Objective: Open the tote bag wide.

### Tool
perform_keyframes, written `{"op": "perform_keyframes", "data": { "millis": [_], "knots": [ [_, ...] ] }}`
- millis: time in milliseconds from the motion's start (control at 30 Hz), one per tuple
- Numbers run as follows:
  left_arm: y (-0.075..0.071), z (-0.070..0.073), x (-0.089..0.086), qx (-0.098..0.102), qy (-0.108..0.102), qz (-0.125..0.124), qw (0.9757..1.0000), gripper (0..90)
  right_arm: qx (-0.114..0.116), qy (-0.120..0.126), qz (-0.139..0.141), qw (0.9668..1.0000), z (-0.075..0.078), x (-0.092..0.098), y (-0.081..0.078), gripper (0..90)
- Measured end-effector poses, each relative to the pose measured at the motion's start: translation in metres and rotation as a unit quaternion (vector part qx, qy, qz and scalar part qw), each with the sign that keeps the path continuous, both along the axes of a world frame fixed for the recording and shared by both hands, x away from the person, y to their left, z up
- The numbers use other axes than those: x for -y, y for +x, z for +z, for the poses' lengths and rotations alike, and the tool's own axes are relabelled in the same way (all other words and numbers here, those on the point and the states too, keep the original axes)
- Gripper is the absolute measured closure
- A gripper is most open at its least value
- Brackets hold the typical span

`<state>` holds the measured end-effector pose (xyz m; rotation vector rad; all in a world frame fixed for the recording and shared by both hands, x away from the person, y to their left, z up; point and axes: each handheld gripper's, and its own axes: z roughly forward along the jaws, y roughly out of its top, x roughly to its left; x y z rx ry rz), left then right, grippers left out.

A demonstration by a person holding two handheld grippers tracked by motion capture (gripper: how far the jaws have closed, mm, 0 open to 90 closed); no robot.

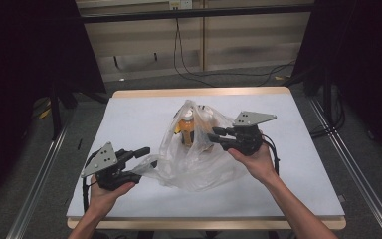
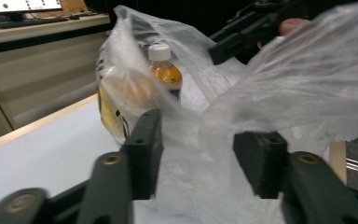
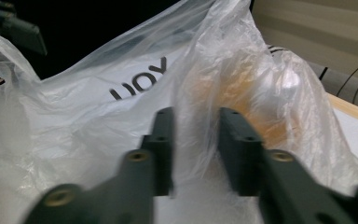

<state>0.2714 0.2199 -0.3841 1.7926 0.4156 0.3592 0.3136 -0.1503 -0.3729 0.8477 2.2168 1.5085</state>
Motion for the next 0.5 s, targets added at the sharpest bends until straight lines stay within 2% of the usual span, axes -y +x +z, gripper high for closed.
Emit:
{"op": "perform_keyframes", "data": {
  "millis": [33, 67, 100, 133, 167, 267, 367, 400, 467, 500],
  "knots": [
    [0.001, -0.001, 0.002, 0.000, -0.001, -0.009, 1.0000, 62.0, 0.000, 0.002, 0.001, 1.0000, 0.000, 0.000, 0.001, 86.9],
    [0.001, -0.001, 0.004, -0.001, -0.002, -0.008, 1.0000, 66.1, -0.002, 0.009, 0.007, 0.9999, 0.000, 0.001, 0.002, 90.0],
    [0.002, -0.001, 0.005, -0.002, -0.002, -0.009, 1.0000, 67.9, -0.003, 0.010, 0.007, 0.9999, 0.001, 0.001, 0.003, 90.0],
    [0.004, -0.001, 0.005, 0.001, 0.003, -0.011, 0.9999, 73.9, -0.005, 0.013, 0.011, 0.9998, 0.002, 0.002, 0.004, 90.0],
    [0.005, -0.002, 0.007, -0.004, -0.007, -0.012, 0.9999, 78.0, -0.004, 0.014, 0.014, 0.9998, 0.003, 0.002, 0.005, 90.0],
    [0.012, -0.001, 0.010, -0.006, 0.001, -0.016, 0.9998, 89.8, 0.000, 0.021, 0.013, 0.9997, 0.008, 0.004, 0.007, 90.0],
    [0.018, 0.000, 0.016, -0.010, 0.008, -0.017, 0.9998, 90.0, 0.006, 0.031, 0.013, 0.9994, 0.014, 0.008, 0.011, 90.0],
    [0.019, 0.001, 0.016, -0.008, 0.019, -0.017, 0.9996, 90.0, 0.009, 0.033, 0.009, 0.9994, 0.016, 0.010, 0.013, 90.0],
    [0.022, -0.001, 0.018, -0.011, 0.013, -0.021, 0.9996, 90.0, 0.013, 0.040, 0.010, 0.9991, 0.019, 0.013, 0.017, 90.0],
    [0.025, -0.001, 0.018, -0.009, 0.020, -0.018, 0.9996, 90.0, 0.014, 0.041, 0.009, 0.9990, 0.019, 0.014, 0.019, 90.0]
  ]
}}
